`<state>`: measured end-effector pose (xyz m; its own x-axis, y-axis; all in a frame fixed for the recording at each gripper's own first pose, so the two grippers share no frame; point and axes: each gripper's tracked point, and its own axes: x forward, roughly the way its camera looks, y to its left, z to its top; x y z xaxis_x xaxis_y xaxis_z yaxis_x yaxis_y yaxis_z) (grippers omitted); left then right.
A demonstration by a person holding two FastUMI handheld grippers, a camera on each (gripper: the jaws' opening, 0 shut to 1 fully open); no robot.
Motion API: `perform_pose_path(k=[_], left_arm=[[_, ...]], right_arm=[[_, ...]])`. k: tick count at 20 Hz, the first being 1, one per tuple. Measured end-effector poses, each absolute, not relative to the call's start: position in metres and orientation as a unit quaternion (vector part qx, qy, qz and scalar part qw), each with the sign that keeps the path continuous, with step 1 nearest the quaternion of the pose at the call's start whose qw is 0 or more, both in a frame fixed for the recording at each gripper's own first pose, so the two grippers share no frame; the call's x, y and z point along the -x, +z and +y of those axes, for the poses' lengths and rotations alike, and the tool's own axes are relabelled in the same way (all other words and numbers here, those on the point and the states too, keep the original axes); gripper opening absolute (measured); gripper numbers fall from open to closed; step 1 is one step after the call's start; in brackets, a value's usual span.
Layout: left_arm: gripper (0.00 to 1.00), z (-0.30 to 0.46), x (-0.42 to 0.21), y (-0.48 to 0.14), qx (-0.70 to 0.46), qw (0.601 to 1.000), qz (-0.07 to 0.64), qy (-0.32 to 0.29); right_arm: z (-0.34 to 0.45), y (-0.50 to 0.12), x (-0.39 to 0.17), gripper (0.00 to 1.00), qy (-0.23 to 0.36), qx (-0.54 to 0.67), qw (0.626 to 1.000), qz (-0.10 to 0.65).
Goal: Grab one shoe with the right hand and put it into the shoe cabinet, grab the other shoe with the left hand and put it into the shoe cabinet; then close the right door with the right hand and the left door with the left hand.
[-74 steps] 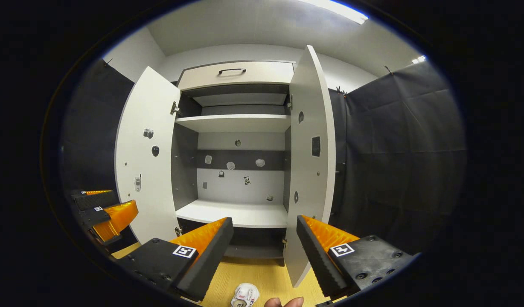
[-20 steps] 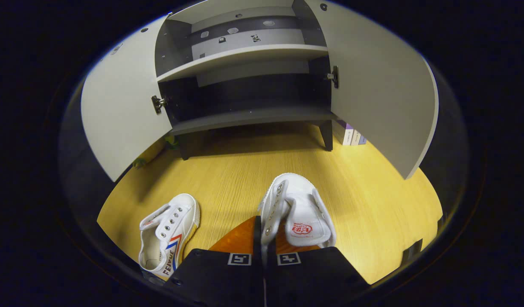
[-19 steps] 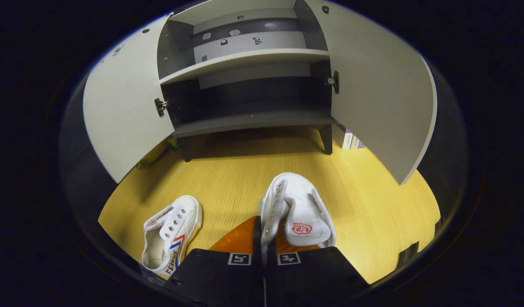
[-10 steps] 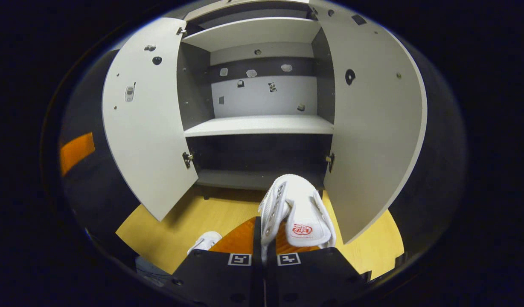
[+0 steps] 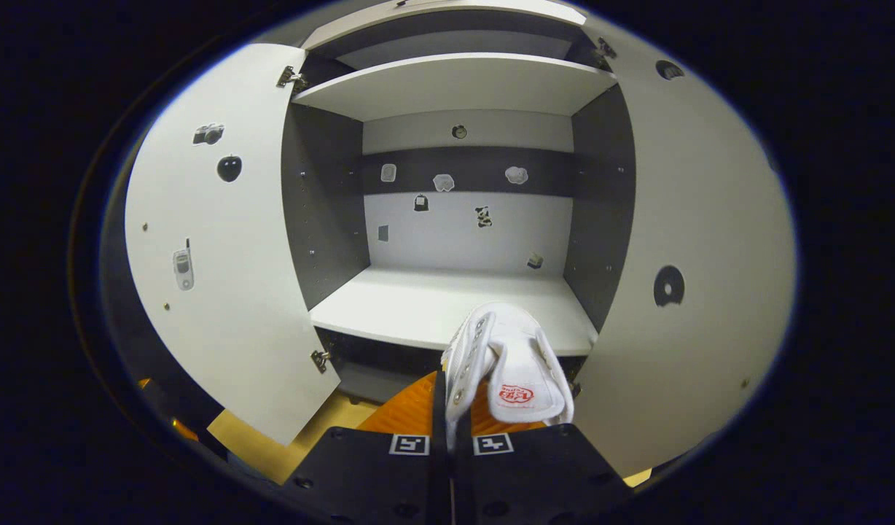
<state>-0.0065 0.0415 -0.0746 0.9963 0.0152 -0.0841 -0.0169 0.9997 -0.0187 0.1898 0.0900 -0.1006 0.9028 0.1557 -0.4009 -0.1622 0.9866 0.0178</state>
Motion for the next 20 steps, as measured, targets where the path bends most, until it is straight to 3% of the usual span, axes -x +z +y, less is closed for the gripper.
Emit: perform_pose_path(k=[5, 11, 20], left_arm=[[0.99, 0.040, 0.000, -0.078, 0.024, 0.999, 0.048, 0.008], [0.99, 0.040, -0.011, -0.082, 0.033, 0.998, 0.057, 0.013], [0.99, 0.045, -0.021, -0.090, 0.038, 0.996, 0.069, 0.029]], right_arm=[[0.086, -0.095, -0.286, 0.07, 0.069, 0.046, 0.975, 0.208], [0.069, -0.141, -0.388, 0.07, 0.037, 0.103, 0.962, 0.250], [0.065, -0.196, -0.454, 0.07, 0.023, 0.135, 0.942, 0.305]])
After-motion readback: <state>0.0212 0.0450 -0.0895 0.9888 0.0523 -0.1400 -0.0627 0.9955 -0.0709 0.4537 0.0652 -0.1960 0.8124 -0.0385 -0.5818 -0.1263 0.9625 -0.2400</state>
